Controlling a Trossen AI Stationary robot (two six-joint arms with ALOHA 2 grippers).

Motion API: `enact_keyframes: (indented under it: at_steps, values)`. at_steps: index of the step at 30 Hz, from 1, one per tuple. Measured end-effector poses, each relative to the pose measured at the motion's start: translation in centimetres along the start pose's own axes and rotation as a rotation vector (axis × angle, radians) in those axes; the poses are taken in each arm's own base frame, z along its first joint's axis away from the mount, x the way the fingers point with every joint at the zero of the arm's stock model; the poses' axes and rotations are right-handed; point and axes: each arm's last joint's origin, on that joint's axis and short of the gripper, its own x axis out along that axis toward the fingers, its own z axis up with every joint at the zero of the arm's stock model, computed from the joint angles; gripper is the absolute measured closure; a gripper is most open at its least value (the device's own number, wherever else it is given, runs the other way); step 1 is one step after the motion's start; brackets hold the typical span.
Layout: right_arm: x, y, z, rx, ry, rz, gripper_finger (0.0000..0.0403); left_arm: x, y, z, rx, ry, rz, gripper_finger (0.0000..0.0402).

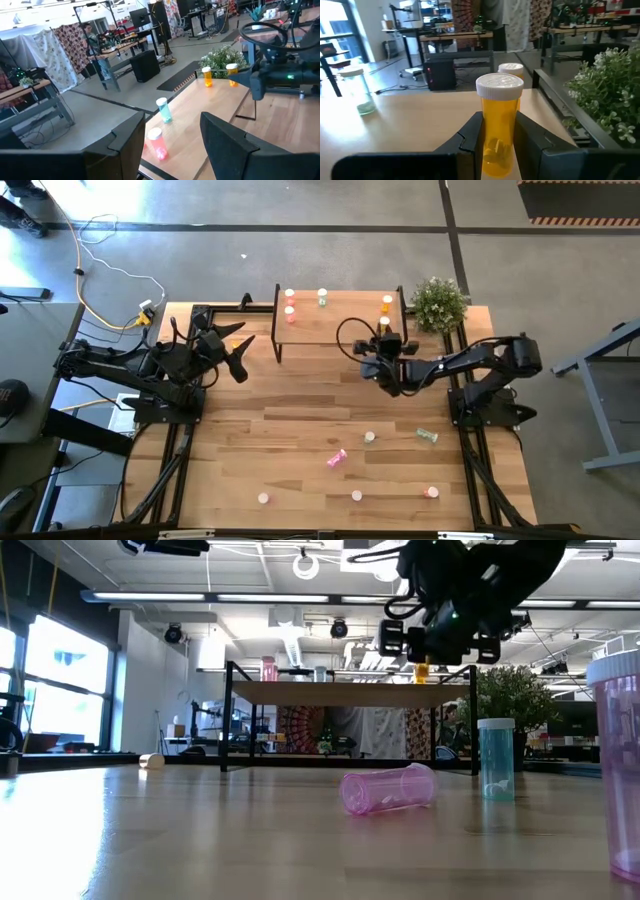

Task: Pick and place medicine bottles onto shelf by color
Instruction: Put the bottom yellow pill bottle on the shelf aligned with the other yellow pill bottle

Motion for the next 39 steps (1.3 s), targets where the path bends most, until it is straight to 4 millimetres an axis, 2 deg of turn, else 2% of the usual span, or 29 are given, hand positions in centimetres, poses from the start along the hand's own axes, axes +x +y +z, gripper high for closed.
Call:
enact_keyframes:
  at_steps: [13, 39]
  values:
    - [3.2, -0.7, -0.2, -0.072, 0.078, -0.008, 0.0334, 0.0, 0.0, 0.0, 0.0, 0.001, 0.005, 0.0222]
    - [3.2, -0.7, -0.3, -0.04, 0.105, 0.016, 0.033, 0.0, 0.1, 0.0, -0.001, 0.006, 0.031, 0.0222]
